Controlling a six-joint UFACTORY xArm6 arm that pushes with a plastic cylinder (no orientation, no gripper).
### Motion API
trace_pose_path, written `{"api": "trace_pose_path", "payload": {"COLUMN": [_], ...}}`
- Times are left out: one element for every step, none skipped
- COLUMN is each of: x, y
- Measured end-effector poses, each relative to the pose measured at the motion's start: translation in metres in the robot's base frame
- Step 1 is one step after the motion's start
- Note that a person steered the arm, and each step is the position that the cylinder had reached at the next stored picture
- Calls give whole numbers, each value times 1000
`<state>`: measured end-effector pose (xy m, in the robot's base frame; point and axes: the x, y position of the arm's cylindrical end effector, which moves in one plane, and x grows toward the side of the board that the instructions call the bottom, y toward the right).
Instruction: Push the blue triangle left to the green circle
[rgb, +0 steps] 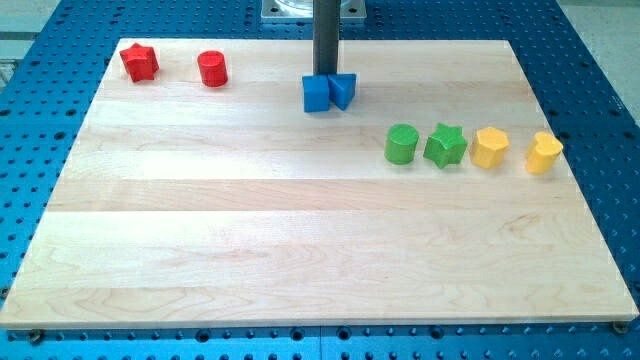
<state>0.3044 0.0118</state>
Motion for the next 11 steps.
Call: {"api": "trace_pose_path", "payload": {"x": [47,22,-3,-6,1,6,10,22,55,87,89], "y": [3,3,4,46,34,22,22,26,26,26,25]}}
